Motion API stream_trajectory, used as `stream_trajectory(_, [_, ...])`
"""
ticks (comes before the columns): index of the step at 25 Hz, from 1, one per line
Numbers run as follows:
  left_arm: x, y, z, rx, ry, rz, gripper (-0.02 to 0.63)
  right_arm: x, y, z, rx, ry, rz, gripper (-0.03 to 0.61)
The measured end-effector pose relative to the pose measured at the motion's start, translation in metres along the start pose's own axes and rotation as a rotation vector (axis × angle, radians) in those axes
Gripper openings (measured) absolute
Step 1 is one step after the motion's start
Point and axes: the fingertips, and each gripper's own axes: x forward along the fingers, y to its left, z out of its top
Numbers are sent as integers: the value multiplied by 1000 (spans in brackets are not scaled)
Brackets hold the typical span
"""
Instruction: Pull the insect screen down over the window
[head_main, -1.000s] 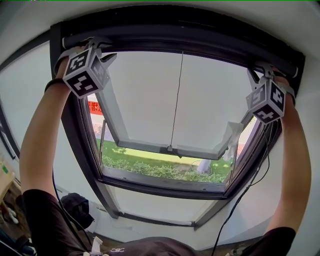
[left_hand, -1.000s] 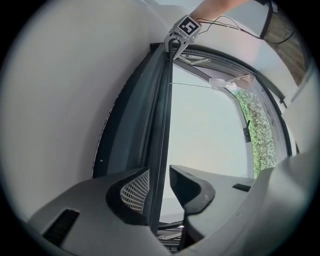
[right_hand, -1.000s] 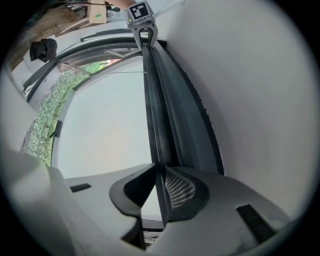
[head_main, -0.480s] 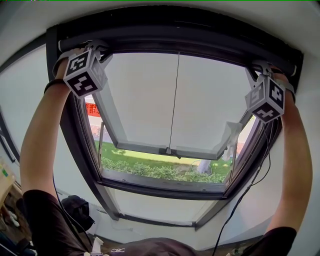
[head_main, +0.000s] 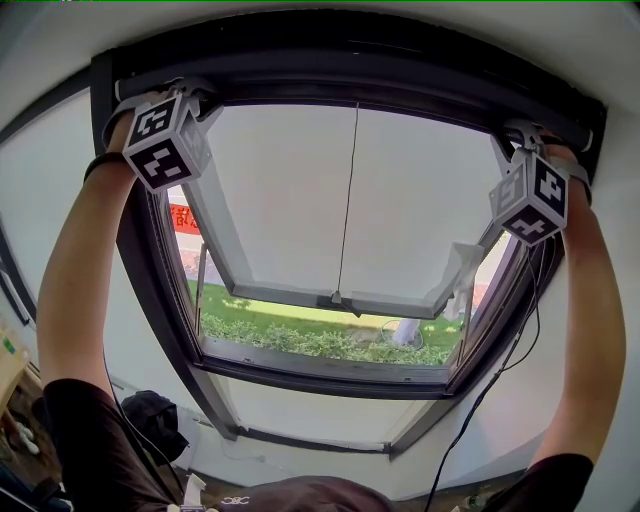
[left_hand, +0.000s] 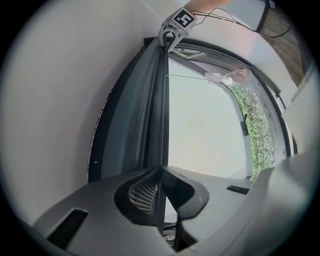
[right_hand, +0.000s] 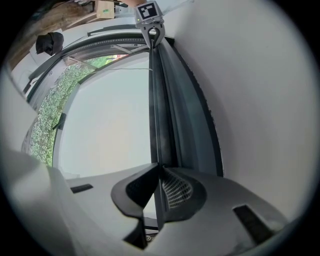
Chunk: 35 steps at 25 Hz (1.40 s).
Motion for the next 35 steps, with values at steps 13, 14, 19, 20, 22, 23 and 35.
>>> stream_trajectory(13, [1, -3, -1, 46, 23, -15, 30, 0, 3, 0, -6, 44, 36, 28])
stream_trajectory(14, [1, -3, -1, 48, 22, -14, 29, 0, 4, 0, 9, 41, 41, 29])
stream_trajectory(19, [1, -15, -2, 57, 12, -50, 29, -2, 16, -1, -7, 54, 83, 28])
stream_trajectory(20, [1, -19, -2, 58, 7, -61, 29, -3, 21, -1, -14, 59, 95, 28])
stream_trajectory(22, [0, -31, -2, 63, -1, -96, 29, -5, 32, -2, -23, 67, 130, 26])
stream_trajectory(23, [-1, -38, -3, 68, -4, -115, 29, -6, 39, -2, -29, 69, 147, 25])
stream_trajectory(35, [-12, -104, -8, 110, -17, -201, 29, -27, 106, -6, -40, 67, 295, 23])
